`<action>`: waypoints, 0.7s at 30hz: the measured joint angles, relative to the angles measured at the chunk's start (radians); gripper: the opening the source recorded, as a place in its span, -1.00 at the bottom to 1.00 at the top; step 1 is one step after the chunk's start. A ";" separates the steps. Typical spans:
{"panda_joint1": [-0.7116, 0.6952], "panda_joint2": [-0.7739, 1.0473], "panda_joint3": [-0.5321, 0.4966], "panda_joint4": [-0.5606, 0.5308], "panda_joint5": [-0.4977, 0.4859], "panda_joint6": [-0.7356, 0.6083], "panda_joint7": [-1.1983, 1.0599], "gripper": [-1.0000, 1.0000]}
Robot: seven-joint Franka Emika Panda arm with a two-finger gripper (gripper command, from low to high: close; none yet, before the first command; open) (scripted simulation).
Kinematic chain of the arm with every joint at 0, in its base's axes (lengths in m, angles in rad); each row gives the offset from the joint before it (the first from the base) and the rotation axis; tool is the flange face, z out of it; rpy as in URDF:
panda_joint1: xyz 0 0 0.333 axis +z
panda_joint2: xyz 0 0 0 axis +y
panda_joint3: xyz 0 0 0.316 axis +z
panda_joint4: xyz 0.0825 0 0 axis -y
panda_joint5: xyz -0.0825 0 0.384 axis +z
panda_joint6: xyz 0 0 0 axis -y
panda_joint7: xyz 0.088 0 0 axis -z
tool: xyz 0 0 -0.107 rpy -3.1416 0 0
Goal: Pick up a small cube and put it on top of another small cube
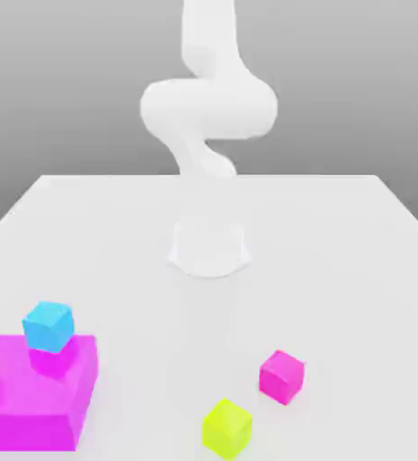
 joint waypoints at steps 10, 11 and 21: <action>-0.127 0.370 0.132 -0.074 -0.103 0.150 0.319 0.00; -0.136 0.406 0.141 -0.081 -0.114 0.165 0.351 0.00; -0.159 0.765 0.168 -0.154 -0.176 0.316 0.636 0.00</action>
